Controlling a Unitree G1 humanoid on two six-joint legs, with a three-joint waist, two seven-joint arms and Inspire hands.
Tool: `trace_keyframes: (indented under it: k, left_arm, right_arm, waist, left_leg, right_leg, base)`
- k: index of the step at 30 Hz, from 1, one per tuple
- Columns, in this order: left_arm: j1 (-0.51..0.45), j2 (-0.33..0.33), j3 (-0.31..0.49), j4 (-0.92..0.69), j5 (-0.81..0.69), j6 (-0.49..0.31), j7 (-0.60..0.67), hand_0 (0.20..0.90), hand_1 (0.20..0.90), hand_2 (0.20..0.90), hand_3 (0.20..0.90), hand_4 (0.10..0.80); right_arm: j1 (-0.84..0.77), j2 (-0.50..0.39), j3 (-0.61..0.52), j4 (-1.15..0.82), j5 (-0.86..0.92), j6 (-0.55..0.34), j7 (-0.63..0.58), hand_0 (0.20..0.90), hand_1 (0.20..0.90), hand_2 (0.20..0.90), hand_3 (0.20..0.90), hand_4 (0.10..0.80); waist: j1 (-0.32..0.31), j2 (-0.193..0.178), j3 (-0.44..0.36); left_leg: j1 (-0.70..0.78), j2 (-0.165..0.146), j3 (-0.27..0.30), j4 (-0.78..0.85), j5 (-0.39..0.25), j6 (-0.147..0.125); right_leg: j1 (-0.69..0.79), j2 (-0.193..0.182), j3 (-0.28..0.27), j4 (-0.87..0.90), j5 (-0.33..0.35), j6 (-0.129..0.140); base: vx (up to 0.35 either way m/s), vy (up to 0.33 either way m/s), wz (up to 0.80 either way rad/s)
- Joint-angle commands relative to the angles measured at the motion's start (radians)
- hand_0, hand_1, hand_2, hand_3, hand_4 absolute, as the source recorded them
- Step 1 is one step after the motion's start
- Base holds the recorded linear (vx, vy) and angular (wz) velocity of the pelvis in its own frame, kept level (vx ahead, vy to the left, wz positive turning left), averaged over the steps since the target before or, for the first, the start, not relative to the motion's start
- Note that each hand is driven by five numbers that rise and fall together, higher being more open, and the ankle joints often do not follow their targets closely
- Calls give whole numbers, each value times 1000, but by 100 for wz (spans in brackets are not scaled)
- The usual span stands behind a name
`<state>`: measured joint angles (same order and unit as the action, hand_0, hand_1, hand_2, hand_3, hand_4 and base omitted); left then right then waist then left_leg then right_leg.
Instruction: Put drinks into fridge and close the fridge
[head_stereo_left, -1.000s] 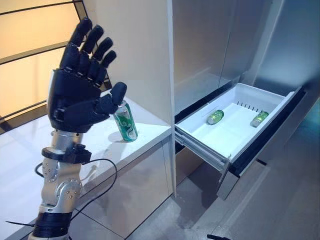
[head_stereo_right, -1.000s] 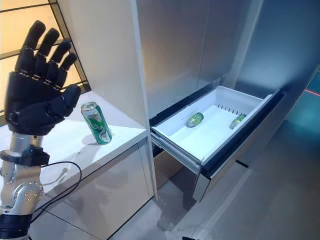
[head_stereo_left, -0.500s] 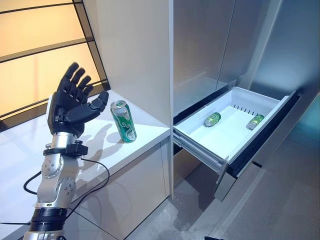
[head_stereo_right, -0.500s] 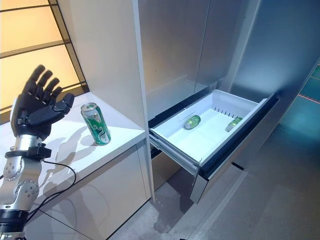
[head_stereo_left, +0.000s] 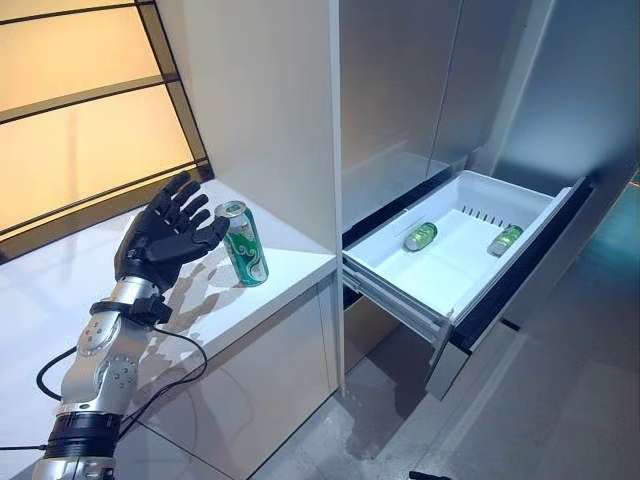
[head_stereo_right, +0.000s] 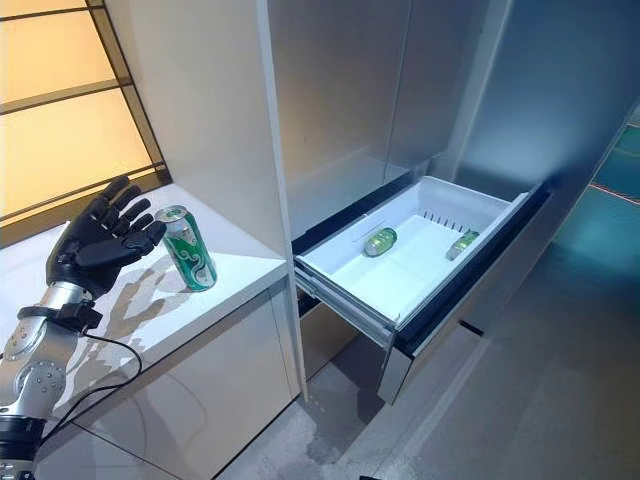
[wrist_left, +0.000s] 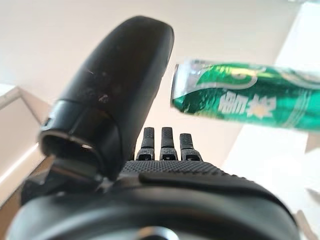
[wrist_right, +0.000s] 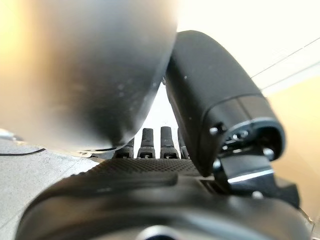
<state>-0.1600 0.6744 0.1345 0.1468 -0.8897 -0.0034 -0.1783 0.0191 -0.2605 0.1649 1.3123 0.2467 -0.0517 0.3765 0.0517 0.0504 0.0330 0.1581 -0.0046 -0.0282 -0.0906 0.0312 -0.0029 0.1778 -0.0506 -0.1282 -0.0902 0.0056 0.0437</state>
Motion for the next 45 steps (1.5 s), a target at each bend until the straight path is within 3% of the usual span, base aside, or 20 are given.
trace_keyframes:
  k: [1, 28, 45]
  left_arm:
    - [-241, 97, 63, 33, -46, -55, -64, 900, 900, 900, 900, 800]
    - [-313, 164, 0, 85, 10, 11, -109, 900, 900, 900, 900, 800]
    - [-342, 181, -49, 150, 154, 32, -77, 900, 900, 900, 900, 800]
  right_arm:
    - [-27, -5, 52, 29, 9, 18, 4, 900, 900, 900, 900, 800]
    - [-42, -28, 44, 56, 17, 15, 19, 900, 900, 900, 900, 800]
    - [-28, -23, 46, 42, 48, 13, 7, 900, 900, 900, 900, 800]
  waist:
    - [-9, 20, 2]
    - [-24, 29, -5]
    - [-49, 29, 3]
  left_leg:
    - [34, -55, 32, 19, -120, 15]
    - [32, -55, 53, 18, -119, 15]
    - [32, -60, 67, 26, -127, 28]
  right_leg:
    - [-10, 50, 12, 79, -121, 13]
    - [-14, 46, 28, 66, -109, 24]
    - [-30, 48, 61, 78, -105, 28]
  base:
    - [-3, 8, -6]
    - [1, -1, -1]
    - [10, 2, -6]
